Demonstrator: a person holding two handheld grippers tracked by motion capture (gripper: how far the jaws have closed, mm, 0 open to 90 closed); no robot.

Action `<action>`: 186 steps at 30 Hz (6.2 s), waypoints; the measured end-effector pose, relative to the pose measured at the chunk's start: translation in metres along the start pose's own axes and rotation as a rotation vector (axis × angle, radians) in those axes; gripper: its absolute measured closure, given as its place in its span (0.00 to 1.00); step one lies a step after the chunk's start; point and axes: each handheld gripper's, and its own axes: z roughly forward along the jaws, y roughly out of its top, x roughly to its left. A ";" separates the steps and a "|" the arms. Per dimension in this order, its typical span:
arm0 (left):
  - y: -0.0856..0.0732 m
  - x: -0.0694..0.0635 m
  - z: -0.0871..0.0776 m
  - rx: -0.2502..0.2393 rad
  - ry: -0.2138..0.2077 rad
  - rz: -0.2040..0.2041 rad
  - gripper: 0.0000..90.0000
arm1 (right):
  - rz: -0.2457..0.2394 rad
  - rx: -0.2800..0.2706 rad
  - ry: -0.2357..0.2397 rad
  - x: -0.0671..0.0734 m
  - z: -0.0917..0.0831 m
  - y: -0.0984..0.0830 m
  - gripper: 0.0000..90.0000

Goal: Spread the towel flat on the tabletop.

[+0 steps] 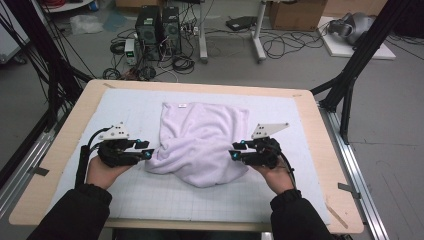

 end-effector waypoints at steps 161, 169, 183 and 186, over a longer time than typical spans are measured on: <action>-0.031 -0.008 0.042 0.181 0.005 -0.003 0.73 | -0.059 0.275 0.081 0.000 0.070 -0.016 0.84; -0.023 -0.011 0.028 0.135 0.010 0.020 0.92 | -0.059 0.233 0.106 0.008 0.052 -0.023 0.94; 0.030 0.003 0.025 0.079 0.045 0.011 0.91 | -0.075 0.116 0.012 0.014 0.003 -0.003 0.94; 0.027 0.014 0.051 0.107 0.068 -0.017 0.91 | -0.015 0.148 -0.041 -0.011 0.015 -0.010 0.94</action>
